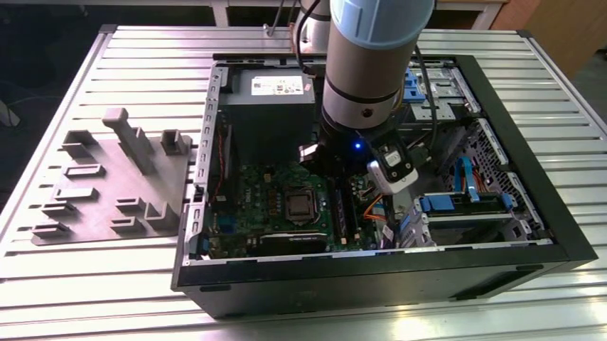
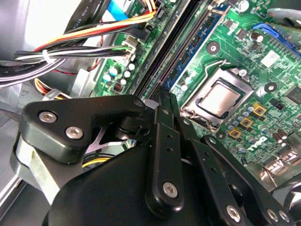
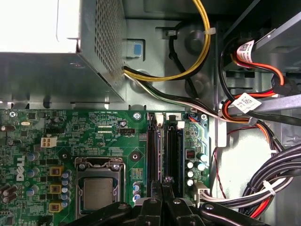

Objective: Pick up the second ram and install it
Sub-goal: 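Insert the second ram into the second slot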

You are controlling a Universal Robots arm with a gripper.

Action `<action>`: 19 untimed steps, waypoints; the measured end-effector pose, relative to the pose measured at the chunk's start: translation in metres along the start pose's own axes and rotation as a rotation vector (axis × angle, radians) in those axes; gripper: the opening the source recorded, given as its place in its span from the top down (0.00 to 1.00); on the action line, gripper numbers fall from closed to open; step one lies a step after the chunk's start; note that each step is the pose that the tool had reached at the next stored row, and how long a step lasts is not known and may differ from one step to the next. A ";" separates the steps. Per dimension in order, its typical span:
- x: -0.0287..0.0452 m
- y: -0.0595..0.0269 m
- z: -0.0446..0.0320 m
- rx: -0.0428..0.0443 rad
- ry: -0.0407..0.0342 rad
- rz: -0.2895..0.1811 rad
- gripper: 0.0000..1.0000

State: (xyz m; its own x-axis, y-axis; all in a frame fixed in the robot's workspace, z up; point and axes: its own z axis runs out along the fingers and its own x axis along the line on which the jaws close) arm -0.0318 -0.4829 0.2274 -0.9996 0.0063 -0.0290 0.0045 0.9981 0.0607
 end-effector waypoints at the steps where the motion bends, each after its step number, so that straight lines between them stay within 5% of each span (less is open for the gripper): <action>1: 0.0000 0.0000 0.0007 -0.0005 -0.0002 0.000 0.89; 19: 0.0001 -0.0002 0.0042 -0.0001 -0.0001 0.000 0.89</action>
State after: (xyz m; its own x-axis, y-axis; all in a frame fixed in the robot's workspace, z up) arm -0.0318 -0.4829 0.2233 -0.9996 0.0062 -0.0291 0.0045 0.9981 0.0608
